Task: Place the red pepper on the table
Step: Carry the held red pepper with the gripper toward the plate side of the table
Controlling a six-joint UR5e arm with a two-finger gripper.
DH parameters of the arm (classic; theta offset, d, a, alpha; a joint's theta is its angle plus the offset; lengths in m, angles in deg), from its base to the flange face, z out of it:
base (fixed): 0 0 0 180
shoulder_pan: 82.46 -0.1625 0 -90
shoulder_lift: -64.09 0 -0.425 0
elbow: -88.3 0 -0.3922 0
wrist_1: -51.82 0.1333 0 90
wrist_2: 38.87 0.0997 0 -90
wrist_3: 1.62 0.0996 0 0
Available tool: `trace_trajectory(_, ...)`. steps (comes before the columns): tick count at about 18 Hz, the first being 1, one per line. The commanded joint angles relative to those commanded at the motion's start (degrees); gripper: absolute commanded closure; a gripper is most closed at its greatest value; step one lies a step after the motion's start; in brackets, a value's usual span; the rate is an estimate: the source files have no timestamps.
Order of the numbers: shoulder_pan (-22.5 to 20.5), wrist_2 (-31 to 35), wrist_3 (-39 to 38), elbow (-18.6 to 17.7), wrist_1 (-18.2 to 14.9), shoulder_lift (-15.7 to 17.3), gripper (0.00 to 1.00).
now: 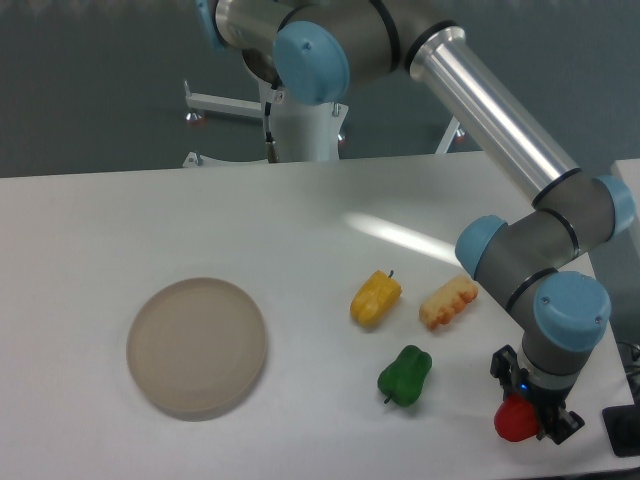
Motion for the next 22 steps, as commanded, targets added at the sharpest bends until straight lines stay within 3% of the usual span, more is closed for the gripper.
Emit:
trace_trajectory(8,0.2,-1.0,-1.0,-1.4,-0.6,1.5,0.54)
trace_trajectory(14,0.8,-1.3,-2.1,-12.3,-1.3,10.1,0.54)
trace_trajectory(20,5.1,-1.4,-11.8,-19.1,-5.6,17.3,0.54)
trace_trajectory(22,6.9,-1.7,-15.2,-23.2,-5.7,20.0,0.54)
